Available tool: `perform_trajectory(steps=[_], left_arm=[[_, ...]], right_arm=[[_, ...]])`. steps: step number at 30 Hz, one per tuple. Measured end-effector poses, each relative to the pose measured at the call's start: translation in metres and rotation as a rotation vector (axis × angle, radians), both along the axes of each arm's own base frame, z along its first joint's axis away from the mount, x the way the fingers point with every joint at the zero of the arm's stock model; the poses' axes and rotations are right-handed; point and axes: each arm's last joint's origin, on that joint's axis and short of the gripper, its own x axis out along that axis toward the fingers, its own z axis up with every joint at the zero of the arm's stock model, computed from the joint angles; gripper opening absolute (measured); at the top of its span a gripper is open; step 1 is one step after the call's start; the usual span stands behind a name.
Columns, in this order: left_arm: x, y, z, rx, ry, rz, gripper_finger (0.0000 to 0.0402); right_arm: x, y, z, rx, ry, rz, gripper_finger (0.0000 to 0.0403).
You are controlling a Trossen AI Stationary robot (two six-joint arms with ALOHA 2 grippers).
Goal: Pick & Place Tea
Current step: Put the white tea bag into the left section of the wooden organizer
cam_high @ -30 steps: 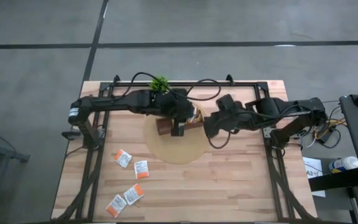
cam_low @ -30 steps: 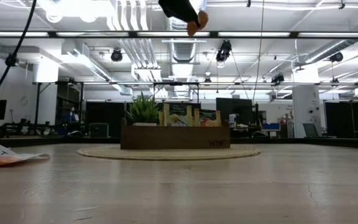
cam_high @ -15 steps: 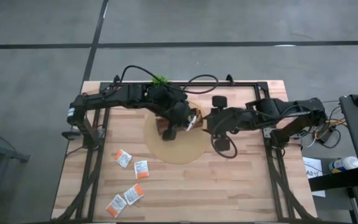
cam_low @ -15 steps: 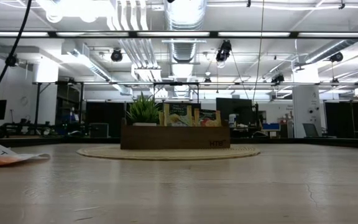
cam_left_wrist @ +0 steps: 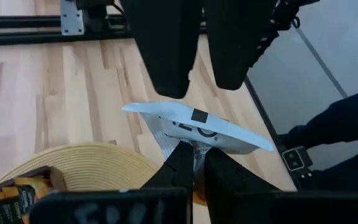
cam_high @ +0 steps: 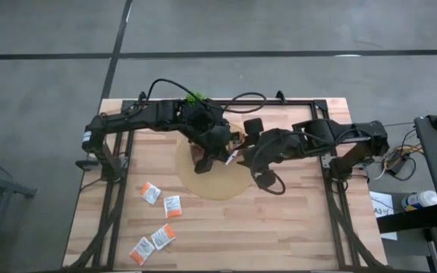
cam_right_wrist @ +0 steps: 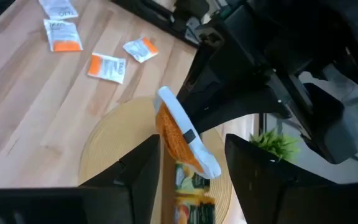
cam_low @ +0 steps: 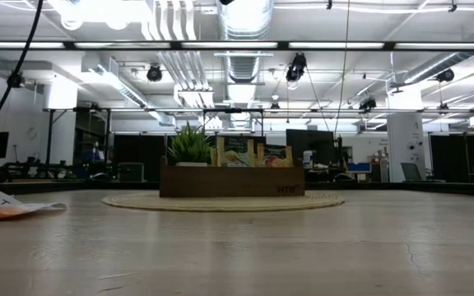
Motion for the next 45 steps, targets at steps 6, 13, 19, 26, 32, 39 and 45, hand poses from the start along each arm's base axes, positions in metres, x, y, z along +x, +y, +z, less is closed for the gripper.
perform_trajectory(steps=[6, 13, 19, 26, 32, 39, 45], left_arm=[[-0.001, -0.001, -0.002, -0.029, 0.022, -0.028, 0.0016], [-0.001, -0.002, -0.002, -0.07, 0.023, -0.074, 0.0016], [-0.002, -0.004, -0.002, -0.109, 0.027, -0.117, 0.0016], [-0.002, -0.005, -0.002, -0.115, 0.027, -0.125, 0.0016], [-0.002, -0.004, -0.002, -0.11, 0.024, -0.129, 0.0016], [-0.002, -0.005, -0.002, -0.116, 0.023, -0.136, 0.0016], [-0.002, -0.005, -0.002, -0.124, 0.022, -0.145, 0.0016]], right_arm=[[0.007, 0.002, 0.007, -0.008, 0.073, 0.018, 0.0178], [0.017, 0.006, 0.008, 0.03, 0.141, 0.062, 0.0178], [0.021, 0.007, 0.01, 0.043, 0.151, 0.076, 0.0178], [0.021, 0.007, 0.01, 0.047, 0.153, 0.079, 0.017], [0.023, 0.006, 0.009, 0.063, 0.16, 0.088, 0.0158], [0.026, 0.002, 0.007, 0.063, 0.164, 0.077, 0.0148], [0.026, 0.001, 0.006, 0.061, 0.165, 0.074, 0.0143]])
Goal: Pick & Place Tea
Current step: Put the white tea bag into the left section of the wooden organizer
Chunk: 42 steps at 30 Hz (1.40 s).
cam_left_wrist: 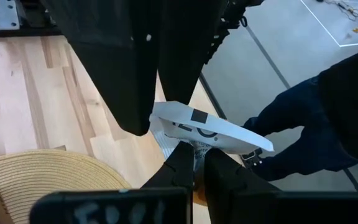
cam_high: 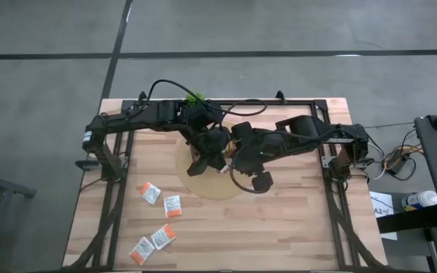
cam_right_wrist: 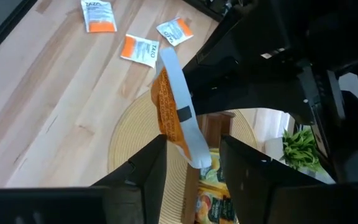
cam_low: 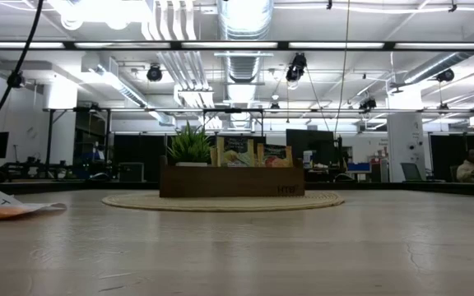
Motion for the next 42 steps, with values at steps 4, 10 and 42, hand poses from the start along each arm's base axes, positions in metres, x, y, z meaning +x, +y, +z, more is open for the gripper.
perform_trajectory(steps=[4, 10, 42], left_arm=[[0.0, 0.0, 0.0, 0.001, -0.003, 0.0, 0.0016], [0.0, 0.0, 0.0, 0.008, -0.012, -0.007, 0.0016], [-0.015, 0.012, -0.014, -0.038, 0.246, 0.083, 0.0227]], right_arm=[[0.0, 0.0, 0.0, 0.026, 0.004, 0.014, 0.0143], [0.001, -0.002, -0.002, 0.059, 0.014, 0.032, 0.0114], [-0.004, -0.006, 0.002, 0.111, 0.021, -0.036, 0.0008]])
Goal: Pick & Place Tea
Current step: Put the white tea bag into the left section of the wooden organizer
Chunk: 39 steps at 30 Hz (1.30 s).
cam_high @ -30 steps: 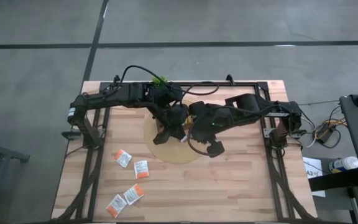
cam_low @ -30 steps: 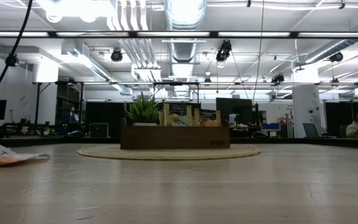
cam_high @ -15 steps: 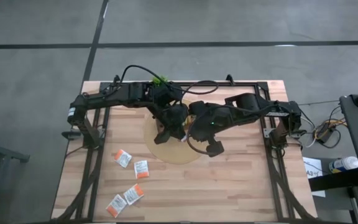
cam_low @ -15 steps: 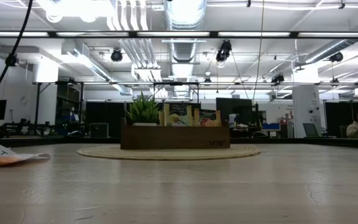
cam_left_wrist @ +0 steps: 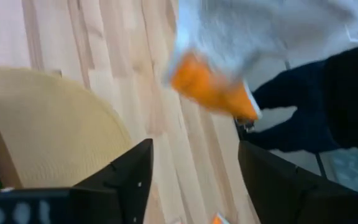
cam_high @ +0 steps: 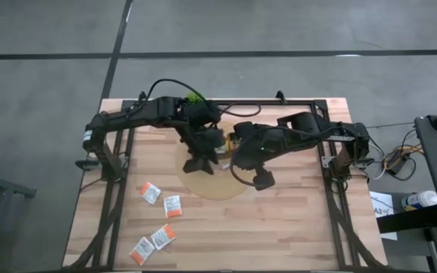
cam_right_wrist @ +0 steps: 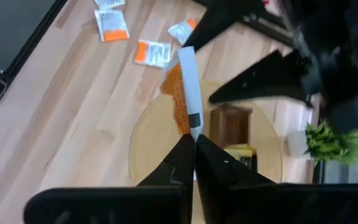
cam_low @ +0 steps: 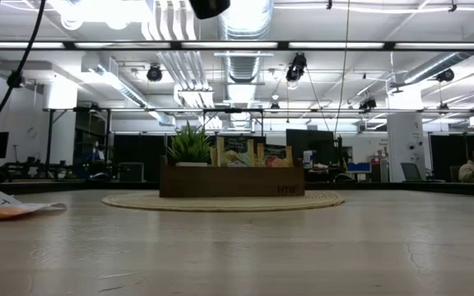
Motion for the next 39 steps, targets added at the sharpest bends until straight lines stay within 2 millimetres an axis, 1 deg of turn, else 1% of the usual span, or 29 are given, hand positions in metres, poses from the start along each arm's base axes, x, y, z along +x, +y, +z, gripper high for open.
perform_trajectory(steps=[3, 8, 14, 20, 24, 27, 31, 35, 39], left_arm=[[-0.005, 0.0, -0.003, 0.005, 0.046, -0.014, 0.0243], [-0.011, 0.0, -0.004, 0.014, 0.088, -0.035, 0.0247], [-0.021, -0.001, 0.005, 0.023, 0.063, -0.032, 0.0248], [-0.039, 0.001, 0.02, 0.167, 0.02, 0.065, 0.0248], [-0.049, 0.005, 0.031, 0.305, -0.022, 0.21, 0.0248], [-0.049, 0.007, 0.038, 0.361, -0.072, 0.295, 0.0248], [-0.048, 0.008, 0.04, 0.358, -0.094, 0.31, 0.0248], [-0.047, 0.007, 0.039, 0.341, -0.094, 0.314, 0.0248], [-0.041, 0.007, 0.042, 0.333, -0.153, 0.323, 0.0248]], right_arm=[[-0.002, -0.001, -0.002, 0.005, 0.034, -0.013, 0.0008], [-0.004, -0.001, -0.007, 0.015, 0.087, -0.042, 0.0008], [-0.004, -0.001, -0.009, 0.052, 0.1, -0.097, 0.0008], [0.0, -0.004, -0.018, 0.1, 0.132, -0.196, 0.0008], [0.005, -0.008, -0.027, 0.148, 0.15, -0.286, 0.0008], [0.009, -0.012, -0.028, 0.181, 0.134, -0.339, 0.0008], [0.012, -0.016, -0.027, 0.222, 0.098, -0.401, 0.0008], [0.013, -0.019, -0.027, 0.206, 0.073, -0.475, 0.0008], [0.014, -0.02, -0.026, 0.215, 0.052, -0.499, 0.0008]])
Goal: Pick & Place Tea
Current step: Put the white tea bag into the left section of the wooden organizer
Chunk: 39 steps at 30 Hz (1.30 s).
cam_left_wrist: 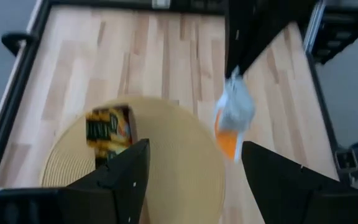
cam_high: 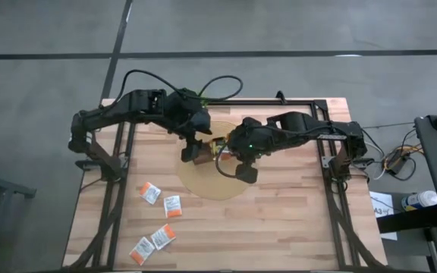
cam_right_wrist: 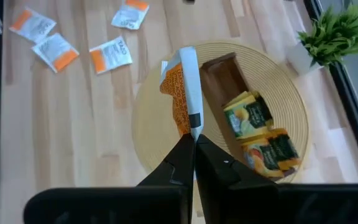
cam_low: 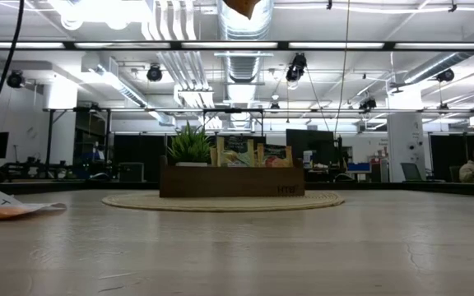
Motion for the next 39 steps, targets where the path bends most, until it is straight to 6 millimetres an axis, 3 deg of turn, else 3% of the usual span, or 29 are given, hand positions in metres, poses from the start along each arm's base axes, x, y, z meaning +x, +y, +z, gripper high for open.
perform_trajectory(steps=[10, 18, 27, 32, 39], left_arm=[[0.006, -0.004, 0.002, -0.04, -0.061, -0.032, 0.0248], [0.013, -0.006, -0.012, -0.063, -0.031, -0.017, 0.0248], [0.015, -0.005, -0.015, -0.034, -0.031, 0.036, 0.024], [0.017, -0.005, -0.022, -0.036, -0.008, 0.036, 0.0205], [0.019, -0.006, -0.029, -0.04, 0.016, 0.033, 0.0119]], right_arm=[[-0.001, -0.008, 0.002, -0.001, -0.037, -0.182, 0.0008], [0.003, -0.008, 0.005, 0.02, -0.096, -0.207, 0.0008], [0.005, -0.007, 0.007, 0.027, -0.125, -0.206, 0.0008], [0.004, -0.007, 0.011, 0.031, -0.137, -0.204, 0.0008], [0.002, -0.008, 0.015, 0.035, -0.151, -0.203, 0.0008]])
